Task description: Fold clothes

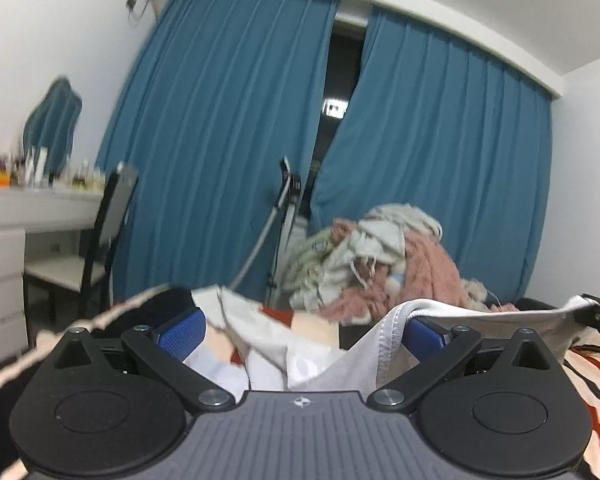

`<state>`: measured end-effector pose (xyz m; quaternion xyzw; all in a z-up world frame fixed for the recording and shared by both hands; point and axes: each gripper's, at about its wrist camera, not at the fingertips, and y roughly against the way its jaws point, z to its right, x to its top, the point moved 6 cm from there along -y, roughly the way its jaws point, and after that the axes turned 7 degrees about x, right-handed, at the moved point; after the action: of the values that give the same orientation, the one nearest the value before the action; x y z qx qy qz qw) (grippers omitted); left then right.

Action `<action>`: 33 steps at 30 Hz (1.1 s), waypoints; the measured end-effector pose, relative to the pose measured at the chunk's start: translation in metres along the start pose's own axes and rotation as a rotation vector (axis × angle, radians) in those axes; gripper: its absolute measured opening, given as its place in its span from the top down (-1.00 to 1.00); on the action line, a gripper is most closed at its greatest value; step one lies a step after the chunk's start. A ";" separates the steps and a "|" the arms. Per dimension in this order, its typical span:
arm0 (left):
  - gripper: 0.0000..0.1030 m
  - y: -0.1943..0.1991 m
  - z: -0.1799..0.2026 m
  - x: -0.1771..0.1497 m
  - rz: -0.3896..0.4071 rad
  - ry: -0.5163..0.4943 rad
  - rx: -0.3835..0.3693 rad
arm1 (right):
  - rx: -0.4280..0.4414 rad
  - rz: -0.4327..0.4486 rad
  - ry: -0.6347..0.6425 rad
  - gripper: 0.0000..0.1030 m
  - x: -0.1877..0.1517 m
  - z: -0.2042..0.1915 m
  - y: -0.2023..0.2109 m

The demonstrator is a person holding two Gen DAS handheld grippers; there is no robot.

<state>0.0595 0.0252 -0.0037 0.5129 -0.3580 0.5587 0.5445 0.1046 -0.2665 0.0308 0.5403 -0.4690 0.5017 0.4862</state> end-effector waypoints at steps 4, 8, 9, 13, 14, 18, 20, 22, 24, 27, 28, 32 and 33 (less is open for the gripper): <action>-0.99 -0.011 -0.002 -0.020 -0.120 -0.024 -0.023 | 0.023 -0.018 -0.002 -0.43 -0.022 0.002 -0.004; -0.99 -0.025 0.016 -0.057 -0.260 -0.122 -0.049 | 0.025 -0.020 -0.072 -0.43 -0.038 0.016 -0.006; -0.99 -0.029 0.021 -0.065 -0.286 -0.143 -0.054 | 0.020 -0.015 -0.081 -0.43 -0.039 0.018 -0.004; -0.99 -0.048 0.040 -0.093 -0.387 -0.176 -0.095 | 0.019 -0.013 -0.107 -0.43 -0.042 0.027 -0.004; -0.99 -0.052 0.044 -0.098 -0.406 -0.180 -0.105 | 0.020 -0.016 -0.111 -0.43 -0.042 0.027 -0.006; -0.99 -0.056 0.055 -0.118 -0.462 -0.214 -0.128 | 0.007 -0.017 -0.099 -0.43 -0.044 0.029 -0.008; -0.99 -0.057 0.058 -0.125 -0.484 -0.236 -0.136 | -0.002 -0.003 -0.098 -0.43 -0.043 0.030 -0.006; -0.99 -0.056 0.060 -0.133 -0.497 -0.277 -0.132 | -0.007 0.009 -0.101 -0.43 -0.041 0.031 -0.005; -0.99 -0.053 0.063 -0.140 -0.496 -0.354 -0.102 | -0.018 0.029 -0.082 -0.43 -0.041 0.030 -0.002; -0.99 -0.050 0.063 -0.150 -0.491 -0.480 -0.020 | -0.046 0.064 -0.039 -0.43 -0.041 0.025 0.005; -0.99 -0.050 0.062 -0.154 -0.496 -0.507 0.000 | -0.055 0.072 -0.031 -0.43 -0.042 0.024 0.008; -0.99 -0.046 0.052 -0.152 -0.474 -0.503 0.062 | -0.110 0.058 -0.004 -0.43 -0.050 0.020 0.013; -0.99 -0.044 0.047 -0.148 -0.458 -0.482 0.080 | -0.128 0.048 0.007 -0.43 -0.053 0.021 0.012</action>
<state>0.0936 -0.0493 -0.1426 0.7184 -0.3298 0.2982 0.5350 0.0911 -0.2871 -0.0224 0.4948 -0.5115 0.4839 0.5092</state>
